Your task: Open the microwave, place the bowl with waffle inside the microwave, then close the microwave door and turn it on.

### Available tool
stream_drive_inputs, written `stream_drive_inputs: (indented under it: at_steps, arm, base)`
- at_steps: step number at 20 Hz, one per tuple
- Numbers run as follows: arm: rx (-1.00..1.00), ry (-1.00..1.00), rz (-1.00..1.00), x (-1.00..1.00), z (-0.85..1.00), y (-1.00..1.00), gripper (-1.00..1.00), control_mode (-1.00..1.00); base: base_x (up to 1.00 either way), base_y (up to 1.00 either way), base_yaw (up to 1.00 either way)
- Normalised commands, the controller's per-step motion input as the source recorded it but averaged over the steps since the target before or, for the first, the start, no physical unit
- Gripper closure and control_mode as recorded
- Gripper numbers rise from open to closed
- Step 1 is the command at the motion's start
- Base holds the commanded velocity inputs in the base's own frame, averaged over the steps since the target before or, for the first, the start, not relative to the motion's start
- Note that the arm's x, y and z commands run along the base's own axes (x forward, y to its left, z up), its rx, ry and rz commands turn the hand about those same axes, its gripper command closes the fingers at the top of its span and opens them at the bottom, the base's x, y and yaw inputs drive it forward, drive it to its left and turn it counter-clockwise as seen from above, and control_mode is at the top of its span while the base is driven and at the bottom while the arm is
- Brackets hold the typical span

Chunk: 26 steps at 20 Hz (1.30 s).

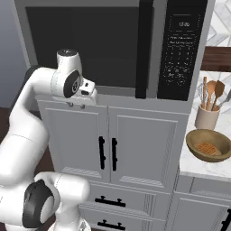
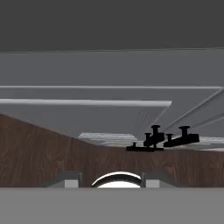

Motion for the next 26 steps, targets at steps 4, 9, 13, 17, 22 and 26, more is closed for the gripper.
stream_drive_inputs:
  at_steps: [4, 9, 13, 17, 22, 26]
  arm:
    - [0.00, -0.04, 0.00, -0.48, -0.02, -0.10, -1.00, -1.00]
    - [0.00, -0.01, 0.00, -0.81, -0.38, -0.24, -1.00, -1.00]
    - [-0.02, 0.00, 0.00, -0.61, -0.54, -0.02, -1.00, -1.00]
    - [-0.05, 0.00, 0.00, -0.26, -0.34, 0.14, -1.00, -1.00]
    - [-0.04, 0.00, 0.00, -0.09, -0.14, 0.26, -1.00, -1.00]
    - [0.00, 0.00, 0.00, 0.00, 0.00, 0.00, -1.00, 1.00]
  base:
    - [0.00, 0.00, 0.00]
    - [0.00, 0.00, 0.00]
    - [0.00, 0.00, 0.00]
    - [0.00, 0.00, 0.00]
    - [0.00, 0.00, 0.00]
    - [-0.01, 0.01, 0.01]
